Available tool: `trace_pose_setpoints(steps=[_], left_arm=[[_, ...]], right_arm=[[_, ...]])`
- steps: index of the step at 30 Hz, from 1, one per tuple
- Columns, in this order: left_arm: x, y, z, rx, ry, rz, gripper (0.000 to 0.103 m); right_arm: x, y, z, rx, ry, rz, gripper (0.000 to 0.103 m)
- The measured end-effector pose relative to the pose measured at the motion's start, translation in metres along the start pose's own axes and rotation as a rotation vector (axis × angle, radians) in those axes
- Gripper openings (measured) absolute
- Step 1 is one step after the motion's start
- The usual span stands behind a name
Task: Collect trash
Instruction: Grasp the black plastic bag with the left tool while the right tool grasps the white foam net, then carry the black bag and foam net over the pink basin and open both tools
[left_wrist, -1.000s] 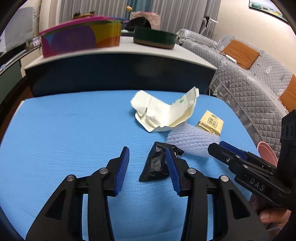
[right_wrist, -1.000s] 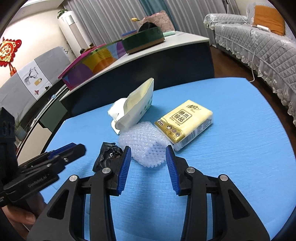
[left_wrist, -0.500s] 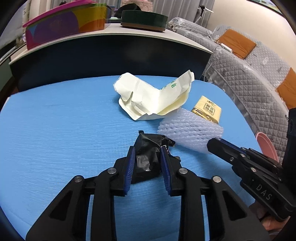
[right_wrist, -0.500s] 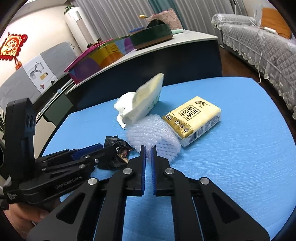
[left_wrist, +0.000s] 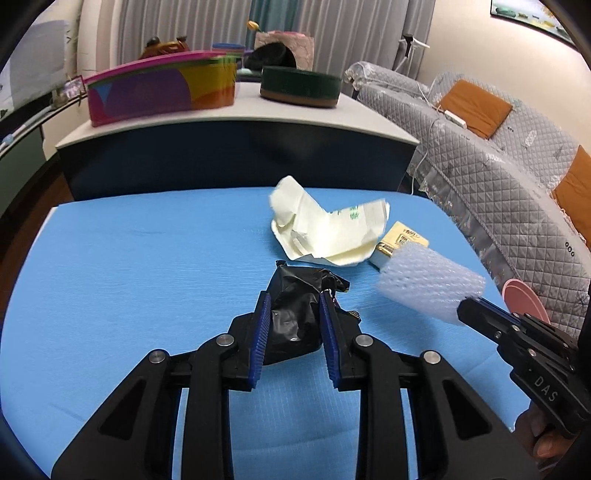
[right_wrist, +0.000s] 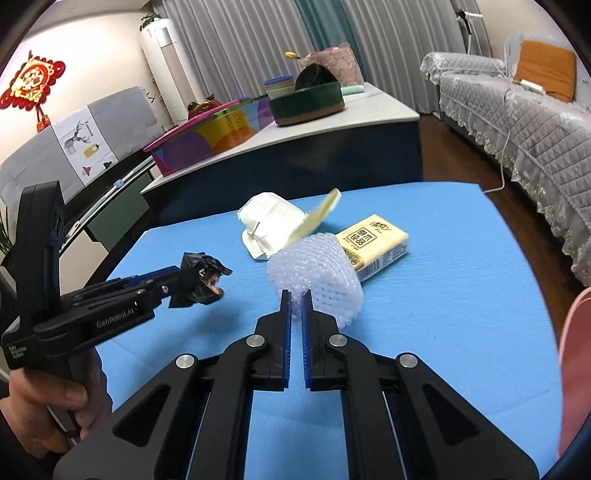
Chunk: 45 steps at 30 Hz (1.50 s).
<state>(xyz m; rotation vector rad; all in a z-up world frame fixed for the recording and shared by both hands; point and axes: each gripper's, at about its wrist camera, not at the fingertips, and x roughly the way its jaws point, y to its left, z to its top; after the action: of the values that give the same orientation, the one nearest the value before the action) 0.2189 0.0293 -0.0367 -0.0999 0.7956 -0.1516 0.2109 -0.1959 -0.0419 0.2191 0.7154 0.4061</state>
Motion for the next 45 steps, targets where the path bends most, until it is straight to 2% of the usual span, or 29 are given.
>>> trace_pose_setpoints(steps=[7, 15, 23, 27, 33, 39, 45], left_arm=[[-0.03, -0.006, -0.003, -0.004, -0.052, -0.008, 0.027], [-0.059, -0.031, -0.005, 0.044, -0.12, -0.038, 0.027], [-0.078, -0.059, -0.012, 0.052, -0.16, -0.076, 0.027], [-0.08, -0.068, -0.013, 0.074, -0.169, -0.078, 0.027], [-0.078, -0.077, -0.013, 0.08, -0.166, -0.08, 0.027], [-0.072, -0.091, -0.009, 0.093, -0.168, -0.098, 0.027], [-0.066, -0.111, -0.008, 0.115, -0.166, -0.121, 0.027]], right_arm=[[-0.042, 0.006, -0.001, -0.046, -0.033, -0.035, 0.005], [-0.101, 0.002, 0.006, -0.048, -0.093, -0.075, 0.005], [-0.162, -0.024, 0.028, -0.068, -0.17, -0.151, 0.005], [-0.173, -0.041, 0.026, -0.056, -0.177, -0.189, 0.005], [-0.169, -0.067, 0.006, 0.007, -0.172, -0.239, 0.005], [-0.182, -0.096, 0.002, 0.088, -0.209, -0.313, 0.006], [-0.186, -0.107, -0.004, 0.098, -0.21, -0.351, 0.006]])
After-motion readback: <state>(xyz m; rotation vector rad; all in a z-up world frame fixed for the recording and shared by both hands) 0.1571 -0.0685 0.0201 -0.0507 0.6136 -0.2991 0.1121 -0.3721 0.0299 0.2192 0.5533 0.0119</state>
